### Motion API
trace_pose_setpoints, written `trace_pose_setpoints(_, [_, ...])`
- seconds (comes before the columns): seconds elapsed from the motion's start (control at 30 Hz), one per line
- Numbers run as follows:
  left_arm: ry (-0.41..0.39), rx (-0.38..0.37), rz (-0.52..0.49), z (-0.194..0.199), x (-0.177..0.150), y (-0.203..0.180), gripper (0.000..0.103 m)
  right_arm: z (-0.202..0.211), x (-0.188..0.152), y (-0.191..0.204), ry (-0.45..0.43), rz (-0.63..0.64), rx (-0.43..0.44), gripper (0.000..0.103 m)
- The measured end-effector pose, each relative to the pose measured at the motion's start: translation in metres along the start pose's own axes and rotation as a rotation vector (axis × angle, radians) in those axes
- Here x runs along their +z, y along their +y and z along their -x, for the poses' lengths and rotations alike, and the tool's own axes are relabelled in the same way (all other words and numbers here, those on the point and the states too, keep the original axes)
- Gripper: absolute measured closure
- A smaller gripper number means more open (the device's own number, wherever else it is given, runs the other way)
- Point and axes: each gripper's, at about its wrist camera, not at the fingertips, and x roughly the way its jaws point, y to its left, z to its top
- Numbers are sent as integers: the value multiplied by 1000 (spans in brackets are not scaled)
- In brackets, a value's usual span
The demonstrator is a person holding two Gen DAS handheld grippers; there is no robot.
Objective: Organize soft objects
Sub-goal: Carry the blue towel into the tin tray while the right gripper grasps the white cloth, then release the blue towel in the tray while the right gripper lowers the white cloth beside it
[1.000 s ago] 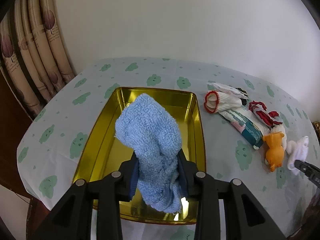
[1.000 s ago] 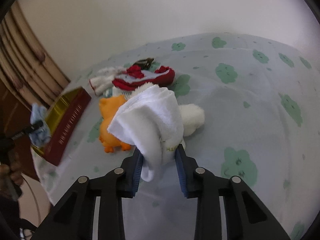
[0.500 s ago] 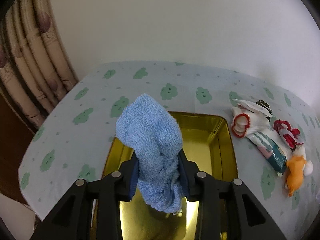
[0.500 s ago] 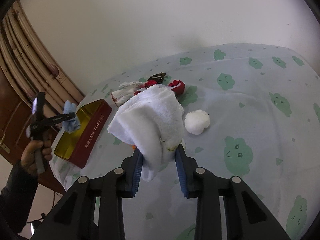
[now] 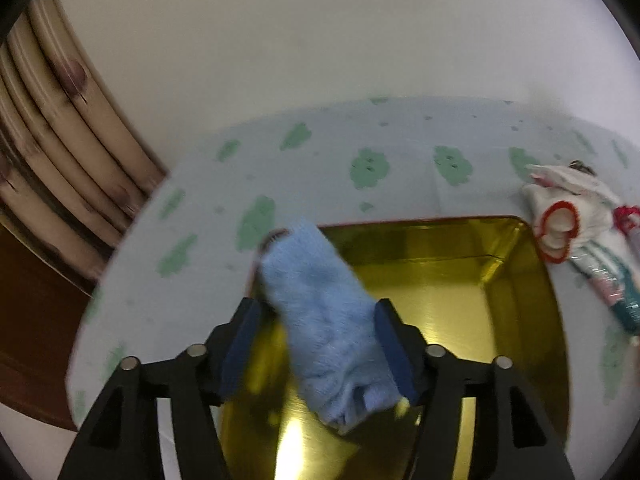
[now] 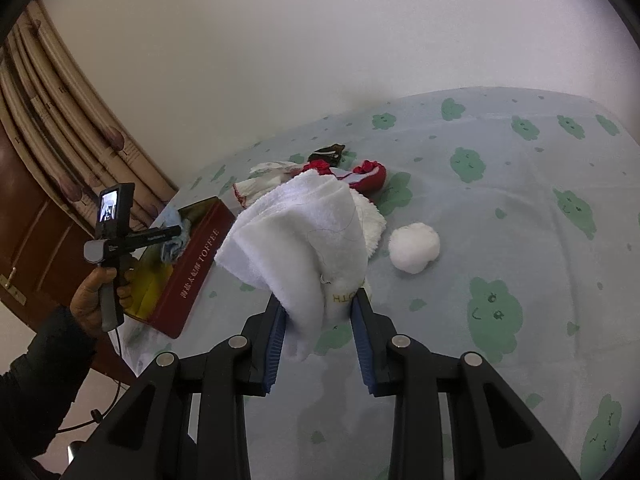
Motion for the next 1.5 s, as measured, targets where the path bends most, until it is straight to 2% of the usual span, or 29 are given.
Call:
trace_pose_setpoints(0.03, [-7,-6,-3,3,0,1,41,0,1,2,0,5,2,73])
trace_pose_setpoints(0.1, [-20,-82,8,10,-1,7,39,-1,5,10,5,22,10,73])
trace_pose_setpoints(0.17, [-42,-130,67,20,-2,19,39,-2,12,21,9,40,33,73])
trace_pose_setpoints(0.23, [-74,-223,176,39,-9,38,39,-5,20,36,14,69,60,73])
trace_pose_setpoints(0.3, [-113,-214,249,61,-16,50,38,-13,30,61,20,125,94,73])
trace_pose_setpoints(0.4, [-151,-120,287,95,-40,58,38,-32,45,100,42,196,165,73])
trace_pose_setpoints(0.43, [-155,-110,293,102,-46,60,37,-41,49,114,52,216,192,73])
trace_pose_setpoints(0.6, [-127,-119,360,129,-98,64,37,-110,68,182,153,286,286,73])
trace_pose_setpoints(0.73, [-173,-35,446,149,-134,68,37,-163,67,219,222,327,277,73])
trace_pose_setpoints(0.8, [-197,-15,467,154,-140,72,37,-187,67,231,254,343,256,73])
trace_pose_setpoints(0.97, [-255,38,405,163,-140,66,37,-229,65,239,301,338,199,72])
trace_pose_setpoints(1.03, [-266,32,380,167,-141,62,37,-240,63,244,312,356,171,72])
trace_pose_setpoints(1.13, [-239,-6,355,160,-140,58,37,-257,59,251,328,391,100,71])
trace_pose_setpoints(1.27, [-219,-14,342,155,-139,56,37,-273,53,255,326,421,43,68])
trace_pose_setpoints(1.37, [-203,-25,352,151,-139,57,37,-273,55,257,300,426,25,63])
trace_pose_setpoints(1.4, [-199,-24,352,149,-139,57,37,-268,57,256,277,411,34,55])
trace_pose_setpoints(1.43, [-196,-23,352,147,-140,57,37,-262,58,256,252,399,37,43])
trace_pose_setpoints(1.5, [-192,-19,350,145,-140,56,37,-240,60,253,171,384,47,34])
